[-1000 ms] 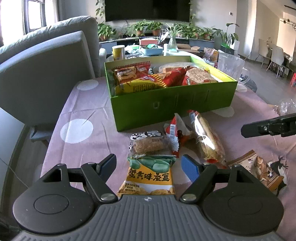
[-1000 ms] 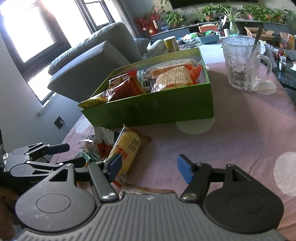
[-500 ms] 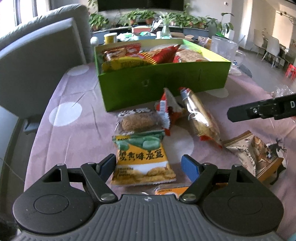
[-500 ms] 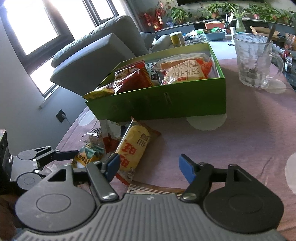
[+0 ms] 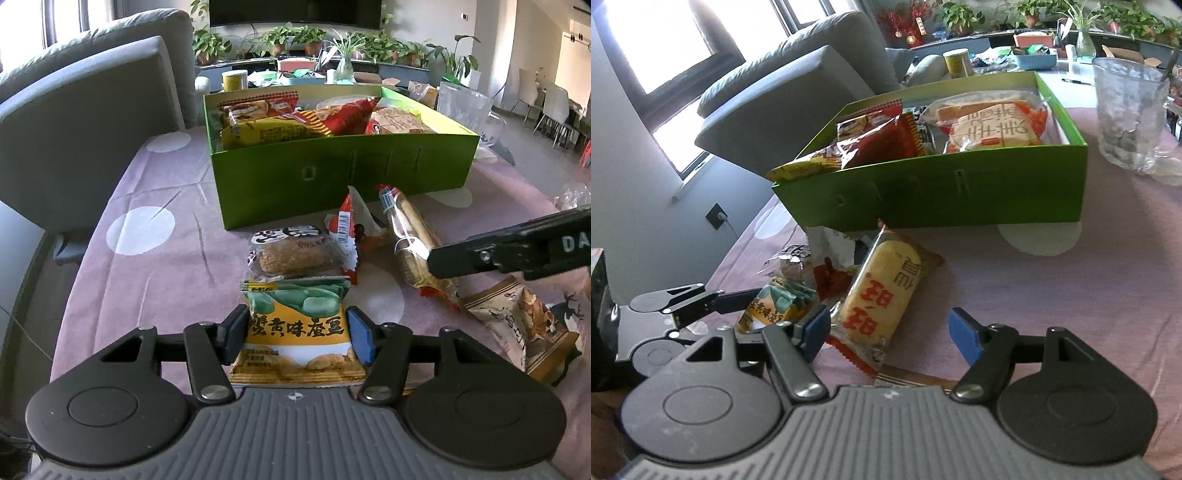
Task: Organize snacks
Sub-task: 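Close the right gripper on the rice cracker pack while the left gripper closes on the bean bag, then lift both snacks and carry them over the green box with both grippers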
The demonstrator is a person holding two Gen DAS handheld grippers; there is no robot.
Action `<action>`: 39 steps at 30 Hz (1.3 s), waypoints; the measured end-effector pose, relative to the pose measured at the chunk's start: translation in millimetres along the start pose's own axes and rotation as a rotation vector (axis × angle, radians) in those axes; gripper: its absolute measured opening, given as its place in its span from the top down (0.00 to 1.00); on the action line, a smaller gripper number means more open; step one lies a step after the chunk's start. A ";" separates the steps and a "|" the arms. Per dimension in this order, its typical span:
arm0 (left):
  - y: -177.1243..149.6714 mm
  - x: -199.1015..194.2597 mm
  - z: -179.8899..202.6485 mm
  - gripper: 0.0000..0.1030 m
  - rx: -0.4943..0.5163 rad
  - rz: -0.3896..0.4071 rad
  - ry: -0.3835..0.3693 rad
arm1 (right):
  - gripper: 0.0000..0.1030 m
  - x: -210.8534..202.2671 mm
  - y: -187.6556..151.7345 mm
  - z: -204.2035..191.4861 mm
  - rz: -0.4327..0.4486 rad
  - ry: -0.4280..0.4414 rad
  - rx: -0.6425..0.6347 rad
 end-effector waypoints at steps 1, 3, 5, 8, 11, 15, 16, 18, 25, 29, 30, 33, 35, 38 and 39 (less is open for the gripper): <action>-0.2 -1.0 -0.6 0.49 -0.001 0.001 -0.002 | 0.31 1.2 0.2 -0.2 -0.002 0.000 0.005; -0.8 -2.8 -1.6 0.49 -0.008 0.005 -0.003 | 0.31 4.5 1.0 -0.8 -0.004 -0.001 0.017; -1.3 -4.4 -2.7 0.49 -0.013 0.009 -0.004 | 0.31 8.3 1.4 -1.1 -0.008 -0.010 0.026; -0.8 -6.4 -3.7 0.50 -0.012 0.017 -0.008 | 0.31 13.7 1.5 -1.4 -0.017 -0.023 0.038; 0.4 -9.0 -3.9 0.50 -0.013 0.028 -0.010 | 0.31 17.1 3.1 -3.1 -0.010 -0.035 0.042; 0.3 -10.1 -4.7 0.50 -0.014 0.033 -0.013 | 0.31 21.1 5.0 -5.8 -0.004 -0.052 0.039; 0.3 -10.0 -4.6 0.50 -0.013 0.034 -0.013 | 0.31 22.5 5.2 -6.9 -0.002 -0.054 0.031; 0.1 -10.0 -3.9 0.50 -0.007 0.035 -0.012 | 0.35 24.0 5.0 -7.5 -0.001 -0.056 0.027; -0.5 -10.5 -2.9 0.50 0.000 0.036 -0.012 | 0.41 8.9 10.3 -5.3 0.049 -0.047 0.012; -1.8 -10.4 -2.6 0.48 0.002 0.031 -0.006 | 0.41 3.6 13.7 -5.0 0.063 -0.045 0.004; -2.5 -9.7 -2.3 0.43 0.005 0.026 -0.001 | 0.41 2.4 14.1 -4.8 0.068 -0.047 0.003; -6.4 -5.8 -1.1 0.26 0.031 0.008 0.031 | 0.41 0.1 15.3 -6.8 0.081 -0.043 -0.001; -7.6 -4.8 -2.8 0.29 0.016 0.011 0.023 | 0.41 -1.4 16.4 -8.1 0.089 -0.039 -0.003; -5.6 -7.8 -4.4 0.50 0.007 0.019 0.002 | 0.41 -4.3 19.1 -8.8 0.103 -0.038 -0.006; -4.8 -8.9 -4.2 0.51 0.008 0.013 -0.001 | 0.41 -5.3 20.1 -8.8 0.109 -0.038 -0.005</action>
Point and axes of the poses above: each gripper's, at about its wrist camera, not at the fingertips, and x roughly the way its jaws point, z to its right, y to its top, the point moved 4 cm from there along x, roughly the way its jaws point, and after that the axes turned 11 degrees about z, right-handed, at the moved point
